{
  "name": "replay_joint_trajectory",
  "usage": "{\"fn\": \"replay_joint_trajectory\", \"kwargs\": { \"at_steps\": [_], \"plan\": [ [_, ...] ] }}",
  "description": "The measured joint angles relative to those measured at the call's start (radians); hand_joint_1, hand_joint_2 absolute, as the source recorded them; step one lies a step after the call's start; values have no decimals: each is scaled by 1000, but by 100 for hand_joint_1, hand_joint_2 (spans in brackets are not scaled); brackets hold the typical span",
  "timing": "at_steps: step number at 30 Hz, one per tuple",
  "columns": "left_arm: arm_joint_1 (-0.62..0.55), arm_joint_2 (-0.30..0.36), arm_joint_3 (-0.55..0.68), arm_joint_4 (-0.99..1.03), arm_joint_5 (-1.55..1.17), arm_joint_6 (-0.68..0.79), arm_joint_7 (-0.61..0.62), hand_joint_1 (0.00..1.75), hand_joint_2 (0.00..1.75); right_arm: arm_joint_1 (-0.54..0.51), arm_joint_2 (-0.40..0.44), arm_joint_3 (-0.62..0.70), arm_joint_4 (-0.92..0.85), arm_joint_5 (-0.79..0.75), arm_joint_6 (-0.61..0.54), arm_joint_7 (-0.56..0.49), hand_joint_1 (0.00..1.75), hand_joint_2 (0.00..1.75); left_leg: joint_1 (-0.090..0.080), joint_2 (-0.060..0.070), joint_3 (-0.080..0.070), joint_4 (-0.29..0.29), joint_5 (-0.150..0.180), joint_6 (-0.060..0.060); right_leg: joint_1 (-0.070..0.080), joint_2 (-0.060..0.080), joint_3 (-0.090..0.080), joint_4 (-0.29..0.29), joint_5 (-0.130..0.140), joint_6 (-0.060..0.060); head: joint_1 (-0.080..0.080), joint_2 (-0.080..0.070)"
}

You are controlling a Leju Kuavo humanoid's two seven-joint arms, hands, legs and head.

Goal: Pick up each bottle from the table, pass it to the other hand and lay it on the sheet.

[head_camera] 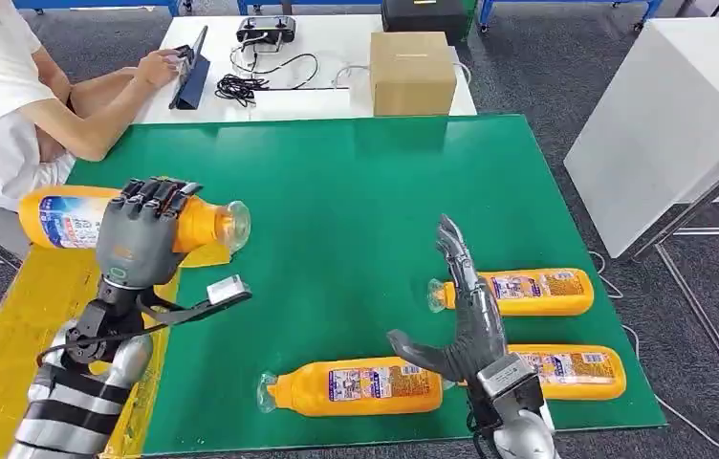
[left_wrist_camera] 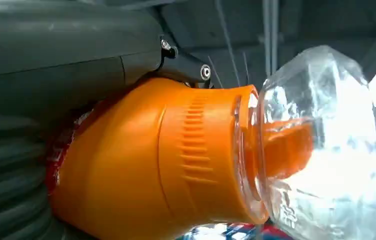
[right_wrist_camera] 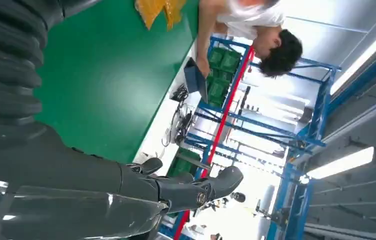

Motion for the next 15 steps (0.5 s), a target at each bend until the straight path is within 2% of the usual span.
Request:
{"fn": "replay_joint_trajectory", "kwargs": {
  "at_steps": [6,10,15],
  "plan": [
    [-93,63,-62,242,-7,-82,33,175,175,-4,-4,-11,0,-19,15,0,0,175,0,0,0,0,0,0,0,0,-1,0,0,0,0,0],
    [-153,53,-69,440,105,-196,90,175,175,-3,-3,-14,0,-1,16,10,0,175,0,1,-1,0,0,0,0,0,-1,0,0,0,0,0],
    [-180,37,-69,566,149,-216,111,175,175,-3,1,-15,0,8,16,19,0,175,0,0,-1,0,0,0,0,0,-1,0,0,0,0,0]
  ]
}}
